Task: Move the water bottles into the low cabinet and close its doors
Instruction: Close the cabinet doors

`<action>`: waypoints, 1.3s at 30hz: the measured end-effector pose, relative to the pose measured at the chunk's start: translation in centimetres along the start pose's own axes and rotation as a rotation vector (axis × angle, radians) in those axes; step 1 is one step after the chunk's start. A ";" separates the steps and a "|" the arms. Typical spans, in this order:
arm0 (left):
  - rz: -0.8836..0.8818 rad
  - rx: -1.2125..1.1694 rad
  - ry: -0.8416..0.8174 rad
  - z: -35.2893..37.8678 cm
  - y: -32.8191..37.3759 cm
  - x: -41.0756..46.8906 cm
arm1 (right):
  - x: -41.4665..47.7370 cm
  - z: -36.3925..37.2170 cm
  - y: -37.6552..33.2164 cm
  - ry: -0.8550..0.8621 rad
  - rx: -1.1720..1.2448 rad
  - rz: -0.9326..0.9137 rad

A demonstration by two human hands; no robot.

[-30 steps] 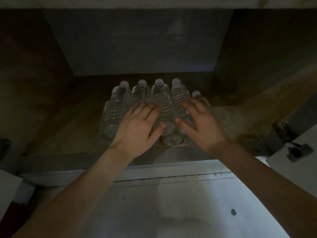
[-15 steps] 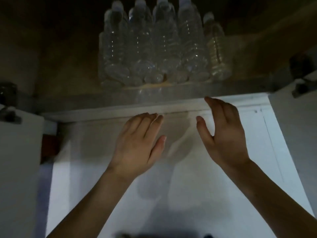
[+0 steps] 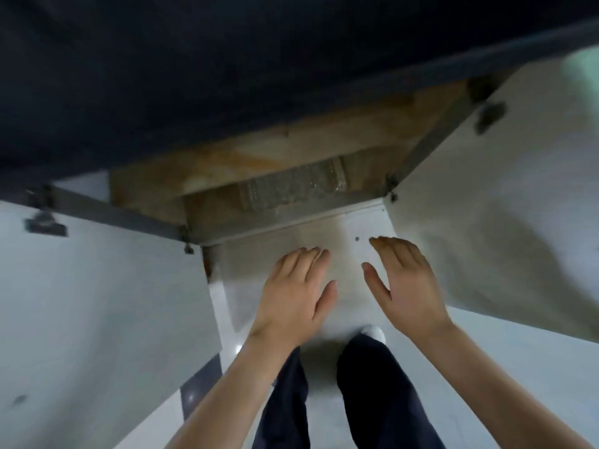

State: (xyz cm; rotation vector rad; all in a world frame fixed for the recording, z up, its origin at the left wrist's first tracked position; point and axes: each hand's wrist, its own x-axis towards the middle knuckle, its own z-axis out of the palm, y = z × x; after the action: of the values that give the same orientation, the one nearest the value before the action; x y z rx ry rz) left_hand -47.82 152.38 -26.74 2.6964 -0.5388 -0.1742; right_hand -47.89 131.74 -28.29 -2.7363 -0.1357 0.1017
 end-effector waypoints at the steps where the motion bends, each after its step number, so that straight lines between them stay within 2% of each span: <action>1: 0.016 -0.011 0.014 -3.7 2.0 0.2 | -0.4 -3.7 -1.4 0.007 0.009 0.011; 5: 0.055 0.010 0.030 -15.9 8.2 0.7 | -1.9 -16.0 -5.7 0.102 0.025 0.028; 8: 0.085 0.031 0.066 -21.9 11.6 0.9 | -3.1 -22.5 -7.3 0.153 -0.013 0.041; 12: 0.127 0.026 0.107 -27.2 15.1 1.4 | -4.8 -28.4 -7.3 0.248 -0.055 0.071; 16: 0.182 0.051 0.163 -29.5 17.4 2.8 | -6.1 -31.5 -5.2 0.354 -0.075 0.089; 19: 0.205 0.048 0.181 -29.3 18.6 4.7 | -6.6 -32.6 -2.5 0.403 -0.068 0.141; 24: 0.226 0.046 0.148 -25.9 19.4 8.7 | -6.4 -32.1 2.4 0.384 -0.019 0.281; 31: 0.239 0.103 -0.051 -21.4 17.3 15.6 | -4.0 -27.6 7.6 0.210 0.034 0.506; 35: 0.282 0.130 -0.148 -19.5 14.6 20.2 | -2.9 -24.7 8.2 0.088 0.129 0.638; 39: 0.366 0.151 -0.218 -18.4 11.6 23.7 | -2.2 -22.9 7.6 0.046 0.170 0.836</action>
State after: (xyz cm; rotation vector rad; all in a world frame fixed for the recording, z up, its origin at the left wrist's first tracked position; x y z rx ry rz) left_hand -26.52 139.52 -6.37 2.6784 -1.1390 -0.3388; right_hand -47.37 115.70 -10.11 -2.4374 0.9812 0.2615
